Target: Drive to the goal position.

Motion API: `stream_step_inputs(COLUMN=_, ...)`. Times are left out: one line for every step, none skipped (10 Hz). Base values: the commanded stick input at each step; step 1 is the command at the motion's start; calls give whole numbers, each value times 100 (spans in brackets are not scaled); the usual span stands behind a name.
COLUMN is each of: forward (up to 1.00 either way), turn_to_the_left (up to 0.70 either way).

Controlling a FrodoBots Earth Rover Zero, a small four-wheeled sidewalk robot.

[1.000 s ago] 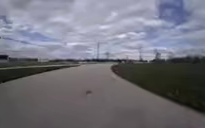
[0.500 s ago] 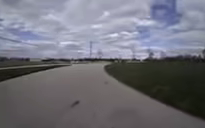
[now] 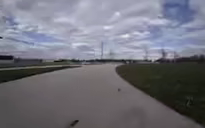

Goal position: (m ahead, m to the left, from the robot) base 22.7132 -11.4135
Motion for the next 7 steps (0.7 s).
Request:
stream_step_inputs(forward=100, turn_to_the_left=0)
stream_step_inputs(forward=100, turn_to_the_left=0)
stream_step_inputs(forward=100, turn_to_the_left=0)
stream_step_inputs(forward=100, turn_to_the_left=0)
stream_step_inputs(forward=100, turn_to_the_left=0)
stream_step_inputs(forward=100, turn_to_the_left=0)
stream_step_inputs(forward=100, turn_to_the_left=0)
